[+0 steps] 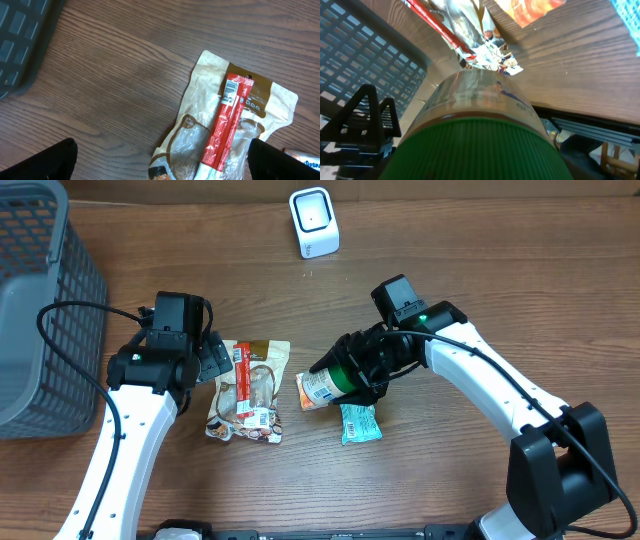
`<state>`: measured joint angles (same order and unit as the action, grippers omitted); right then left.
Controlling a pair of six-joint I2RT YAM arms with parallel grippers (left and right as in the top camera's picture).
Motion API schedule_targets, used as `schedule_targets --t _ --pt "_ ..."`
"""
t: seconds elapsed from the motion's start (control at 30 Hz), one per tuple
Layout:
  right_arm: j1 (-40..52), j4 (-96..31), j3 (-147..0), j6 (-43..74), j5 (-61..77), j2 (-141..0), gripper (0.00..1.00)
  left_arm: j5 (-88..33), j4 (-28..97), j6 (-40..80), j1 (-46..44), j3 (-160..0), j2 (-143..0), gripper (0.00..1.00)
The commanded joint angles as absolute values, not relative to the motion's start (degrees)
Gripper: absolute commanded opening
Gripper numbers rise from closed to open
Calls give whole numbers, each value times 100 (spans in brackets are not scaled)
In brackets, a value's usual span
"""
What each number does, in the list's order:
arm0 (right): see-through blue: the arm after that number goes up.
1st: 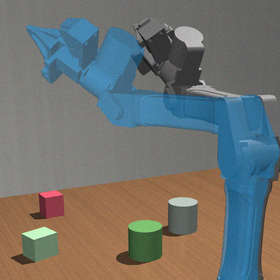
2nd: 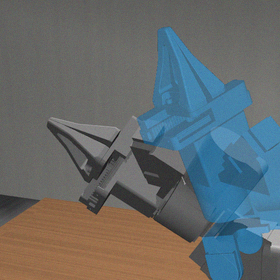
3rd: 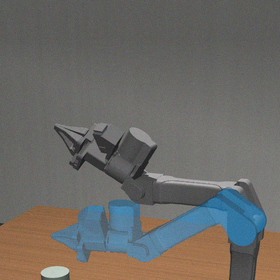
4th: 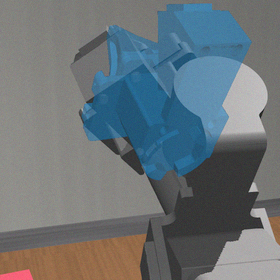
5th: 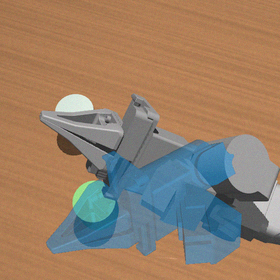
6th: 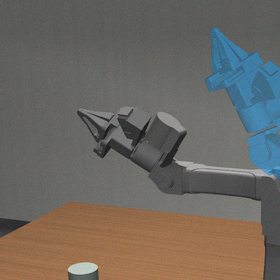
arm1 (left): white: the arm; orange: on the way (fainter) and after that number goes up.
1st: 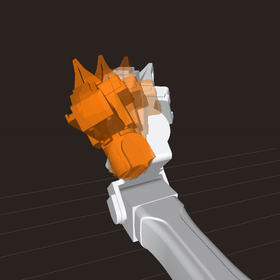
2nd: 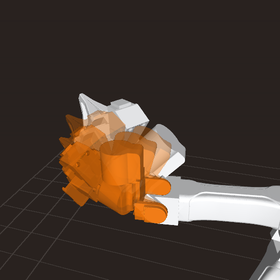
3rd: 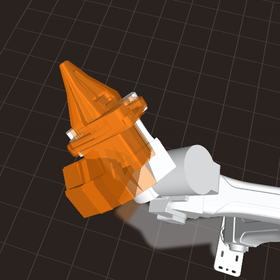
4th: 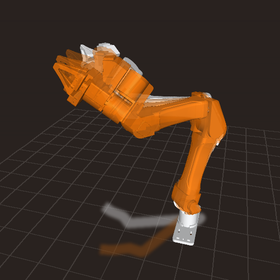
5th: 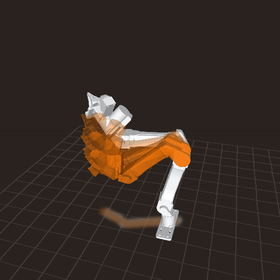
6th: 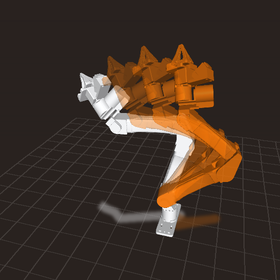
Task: Scan the item barcode
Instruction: 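Lift the green jar and tilt it sideways toward the left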
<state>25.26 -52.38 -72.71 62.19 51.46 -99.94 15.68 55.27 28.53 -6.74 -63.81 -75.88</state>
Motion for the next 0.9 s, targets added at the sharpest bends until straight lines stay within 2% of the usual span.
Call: schedule_targets --t 0.0,0.3,0.6,0.87 --pt "2504 -5207 -7439 6346 5459 -9977 7 1647 5522 2832 -676 -6475 -7564 99" --pt "2499 -5210 -7439 6392 5732 -9977 6 1647 5522 2832 -676 -6475 -7564 99" --pt "2499 -5207 -7439 7220 6077 -9977 4 1647 5522 2832 -676 -6475 -7564 100" --pt "2499 -5207 -7439 7225 6302 -9977 4 1647 5522 2832 -676 -6475 -7564 100"
